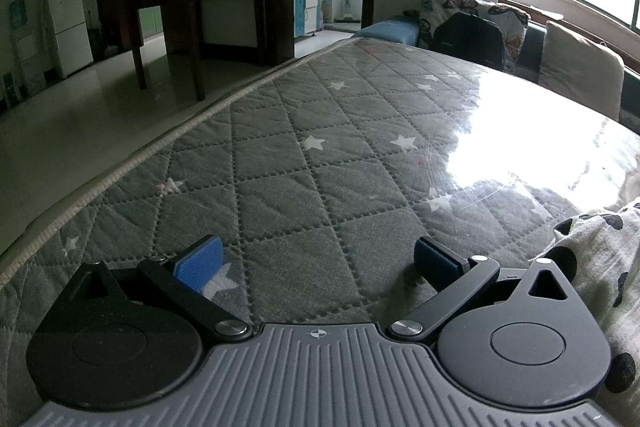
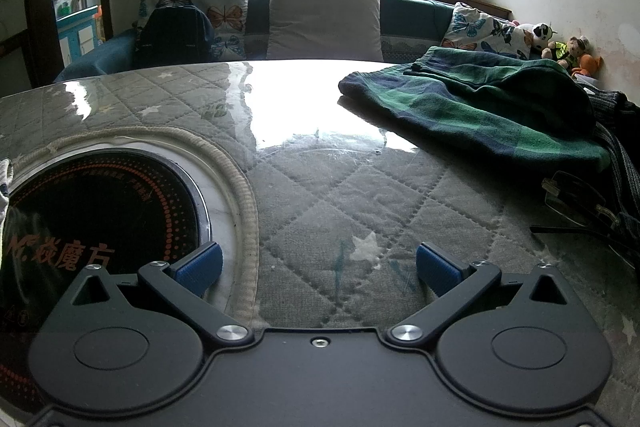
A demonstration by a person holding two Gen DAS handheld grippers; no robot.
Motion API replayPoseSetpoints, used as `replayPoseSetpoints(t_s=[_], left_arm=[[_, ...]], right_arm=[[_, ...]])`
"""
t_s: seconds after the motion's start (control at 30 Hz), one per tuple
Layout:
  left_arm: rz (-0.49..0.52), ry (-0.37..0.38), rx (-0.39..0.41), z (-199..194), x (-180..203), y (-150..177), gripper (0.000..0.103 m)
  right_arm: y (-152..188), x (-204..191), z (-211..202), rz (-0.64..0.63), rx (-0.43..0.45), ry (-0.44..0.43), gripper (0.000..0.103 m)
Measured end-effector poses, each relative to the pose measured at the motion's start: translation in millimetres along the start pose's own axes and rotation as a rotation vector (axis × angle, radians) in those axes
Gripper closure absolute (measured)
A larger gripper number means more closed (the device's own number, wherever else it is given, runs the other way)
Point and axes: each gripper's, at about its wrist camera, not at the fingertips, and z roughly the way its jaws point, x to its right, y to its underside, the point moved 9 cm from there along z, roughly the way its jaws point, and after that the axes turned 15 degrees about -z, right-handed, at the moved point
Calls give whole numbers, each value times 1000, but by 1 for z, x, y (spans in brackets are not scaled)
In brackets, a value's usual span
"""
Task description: Fold clothes
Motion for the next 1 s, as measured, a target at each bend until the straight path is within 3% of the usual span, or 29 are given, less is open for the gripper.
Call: replayPoseSetpoints(t_s=[1.0], left_arm=[[6, -6, 1, -1, 2, 0, 0]], right_arm=[[0, 0, 0, 1, -1, -2, 0]])
